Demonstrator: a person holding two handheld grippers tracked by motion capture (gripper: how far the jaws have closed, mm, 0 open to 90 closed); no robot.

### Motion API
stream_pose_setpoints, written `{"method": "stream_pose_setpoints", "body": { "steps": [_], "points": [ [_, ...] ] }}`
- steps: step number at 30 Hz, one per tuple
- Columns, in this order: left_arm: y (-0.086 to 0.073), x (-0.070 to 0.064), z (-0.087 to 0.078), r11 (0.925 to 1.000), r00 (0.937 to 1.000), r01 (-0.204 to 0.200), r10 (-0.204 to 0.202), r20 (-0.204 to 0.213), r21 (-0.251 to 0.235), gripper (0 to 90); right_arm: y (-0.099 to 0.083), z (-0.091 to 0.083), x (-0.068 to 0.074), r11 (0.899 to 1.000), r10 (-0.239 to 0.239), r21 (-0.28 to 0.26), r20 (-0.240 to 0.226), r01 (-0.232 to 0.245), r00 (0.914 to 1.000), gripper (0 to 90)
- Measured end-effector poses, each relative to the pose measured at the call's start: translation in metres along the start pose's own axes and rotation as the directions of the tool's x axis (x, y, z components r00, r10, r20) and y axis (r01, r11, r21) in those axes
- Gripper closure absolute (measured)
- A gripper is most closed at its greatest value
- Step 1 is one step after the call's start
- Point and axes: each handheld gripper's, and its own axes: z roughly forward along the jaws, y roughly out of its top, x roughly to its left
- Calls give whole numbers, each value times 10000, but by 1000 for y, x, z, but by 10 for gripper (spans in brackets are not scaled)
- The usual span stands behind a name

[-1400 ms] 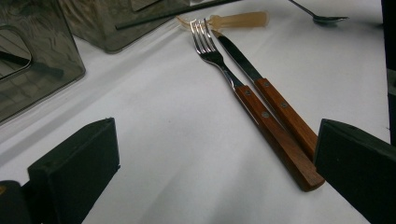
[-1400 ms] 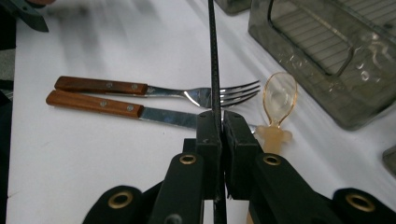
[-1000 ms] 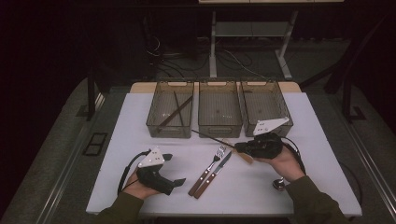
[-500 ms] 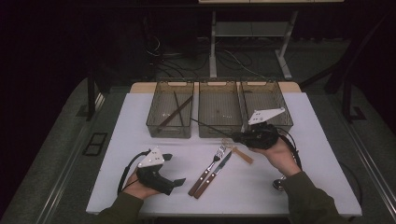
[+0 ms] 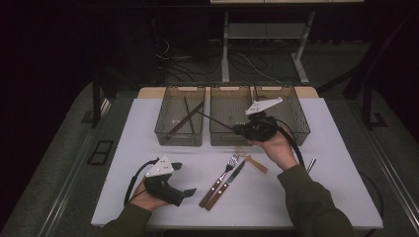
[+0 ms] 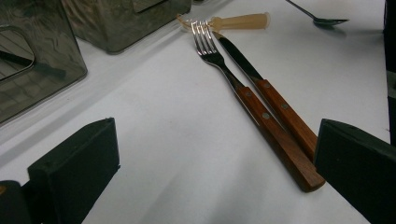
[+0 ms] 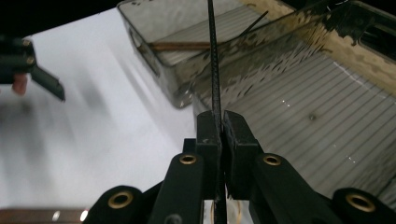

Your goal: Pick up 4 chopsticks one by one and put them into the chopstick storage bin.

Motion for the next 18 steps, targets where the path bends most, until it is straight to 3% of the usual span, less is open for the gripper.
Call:
{"method": "stream_pose_setpoints", "body": {
  "steps": [18],
  "points": [
    [0, -1, 0, 10000, 10000, 6, -6, -46, 46, 0, 46, 38, -10, 9989, 454, 101, 438, -459, 9980, 857]
  ]
}}
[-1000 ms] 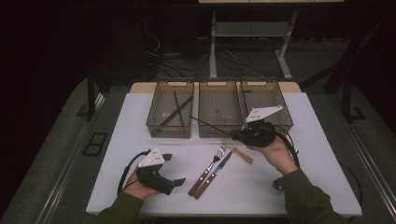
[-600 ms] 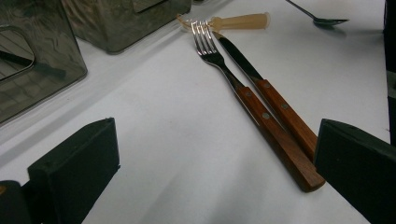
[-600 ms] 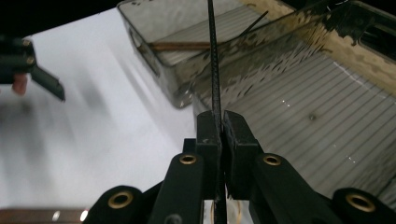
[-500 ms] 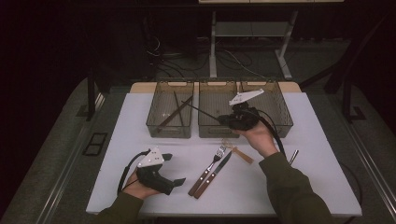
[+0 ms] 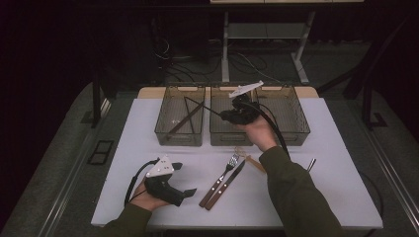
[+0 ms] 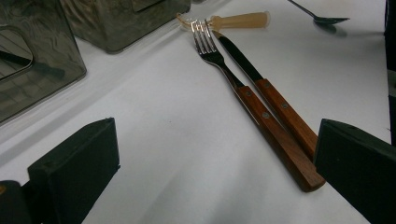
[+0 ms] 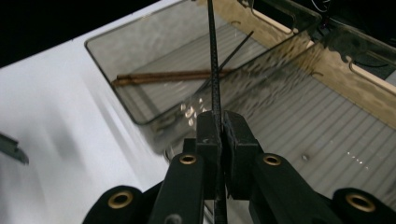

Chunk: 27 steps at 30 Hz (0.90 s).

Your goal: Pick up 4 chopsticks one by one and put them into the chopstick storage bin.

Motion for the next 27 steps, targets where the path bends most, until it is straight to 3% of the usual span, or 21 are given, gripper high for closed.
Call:
{"method": "stream_pose_setpoints", "body": {
  "steps": [7, 19, 27],
  "points": [
    [0, 0, 1, 9999, 9999, -130, 130, 23, 6, 0, 19, 21, 5, 9997, 26, 245, 95, -28, 10000, 856],
    [0, 0, 0, 9999, 9998, -167, 167, 133, -36, 0, 38, 76, 10, 9946, 236, 1001, 458, -281, 9987, 856],
    [0, 0, 1, 9998, 9997, -201, 201, 130, -22, 0, 50, 94, 11, 9923, 375, 1153, 717, -456, 9967, 856]
  ]
}}
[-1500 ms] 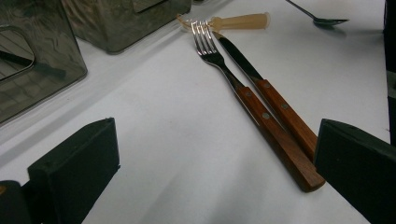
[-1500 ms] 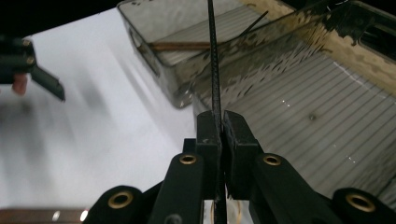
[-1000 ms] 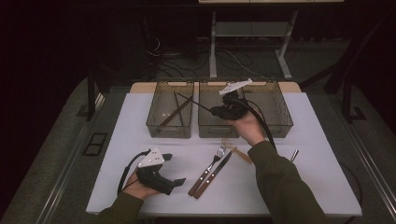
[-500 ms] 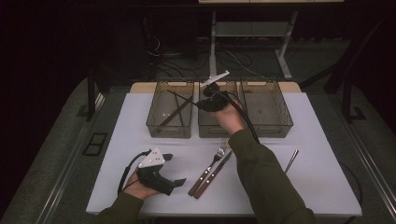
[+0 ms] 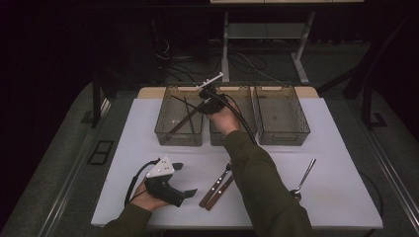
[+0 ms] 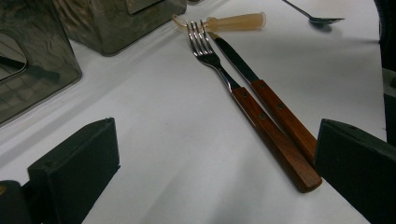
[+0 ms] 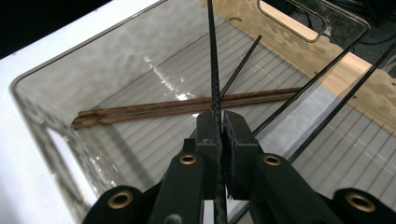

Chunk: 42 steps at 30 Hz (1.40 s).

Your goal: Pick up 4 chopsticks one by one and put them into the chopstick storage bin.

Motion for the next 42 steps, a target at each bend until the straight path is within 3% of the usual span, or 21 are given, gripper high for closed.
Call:
{"method": "stream_pose_setpoints", "body": {
  "steps": [14, 20, 23, 30, 36, 42],
  "points": [
    [0, -1, 0, 10000, 10000, 4, -4, 98, 14, 0, 14, 23, 16, 9999, 48, 152, 242, -52, 9997, 854],
    [0, 0, 0, 10000, 9999, -5, 5, 123, 6, 0, 13, 27, 16, 9997, 196, 119, -109, -194, 9997, 731],
    [0, -1, 0, 10000, 9999, -3, 3, 139, 0, 0, 13, 25, 14, 9995, 292, 78, -154, -291, 9995, 680],
    [1, 0, 0, 10000, 9999, -76, 76, 131, 9, 0, 11, 16, 13, 9999, 28, -147, -216, -31, 9998, 550],
    [0, 0, 0, 10000, 9999, -68, 68, 110, -33, 0, 5, 5, 12, 9991, 18, -418, -450, -36, 9990, 488],
    [0, 0, 0, 10000, 9999, -41, 40, 94, 12, 0, -4, -9, 9, 9978, -57, -656, -368, 33, 9993, 444]
  ]
}}
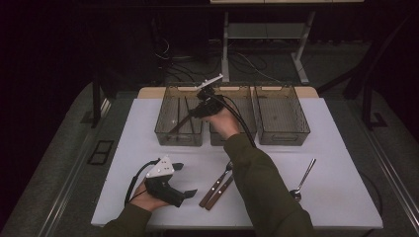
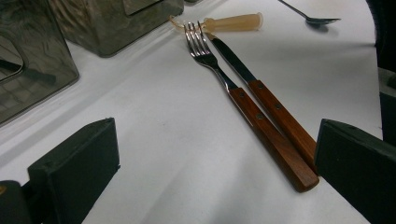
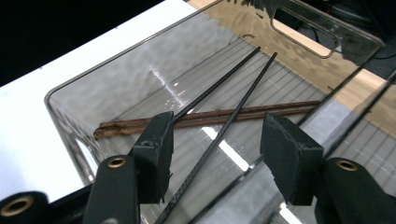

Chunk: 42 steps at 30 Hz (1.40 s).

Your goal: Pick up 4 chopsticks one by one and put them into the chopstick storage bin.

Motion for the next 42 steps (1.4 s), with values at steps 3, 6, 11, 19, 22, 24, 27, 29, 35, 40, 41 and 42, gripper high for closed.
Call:
{"method": "stream_pose_setpoints", "body": {
  "steps": [3, 6, 11, 19, 22, 24, 27, 29, 35, 40, 41, 42],
  "points": [
    [0, 0, 0, 10000, 10000, 60, -60, -25, 18, 0, -5, -10, -2, 9999, 5, -168, -154, -7, 9999, 424],
    [0, 0, 0, 10000, 10000, 76, -76, -40, -35, 0, -11, -19, -3, 9995, -75, -302, -73, 72, 9999, 380],
    [-1, 0, 0, 9999, 9998, 105, -105, -140, 25, 0, -22, -35, -6, 9983, -146, -575, -125, 139, 9998, 365],
    [-1, 0, -1, 9998, 9995, 195, -196, -255, -25, 0, -47, -62, -10, 9961, -192, -862, -136, 179, 9997, 355],
    [-1, 0, -2, 9997, 9992, 235, -236, -332, -9, 0, -56, -70, -10, 9949, -257, -975, -124, 243, 9996, 337],
    [-1, 1, -2, 9998, 9993, 192, -192, -308, 9, 0, -62, -76, -10, 9941, -288, -1052, -110, 275, 9995, 330],
    [-2, 1, -1, 9998, 9994, 182, -181, -302, 4, 0, -71, -84, -11, 9922, -377, -1198, -146, 357, 9992, 323],
    [-2, 1, -1, 9999, 9995, 161, -160, -284, 53, 0, -78, -89, -11, 9917, -480, -1206, -217, 451, 9986, 323],
    [-2, 1, -1, 9999, 9995, 143, -141, -274, 53, 0, -98, -103, -15, 9891, -577, -1376, -390, 518, 9976, 321],
    [-2, 2, -1, 9999, 9997, 89, -86, -225, 101, 0, -116, -114, -21, 9895, -585, -1346, -444, 520, 9973, 321],
    [-2, 2, -1, 9999, 9997, 81, -79, -215, 106, 0, -120, -115, -23, 9895, -557, -1358, -450, 492, 9974, 321],
    [-2, 2, -1, 9999, 9997, 86, -84, -211, 112, 0, -124, -117, -24, 9893, -525, -1387, -461, 457, 9976, 321]
  ]
}}
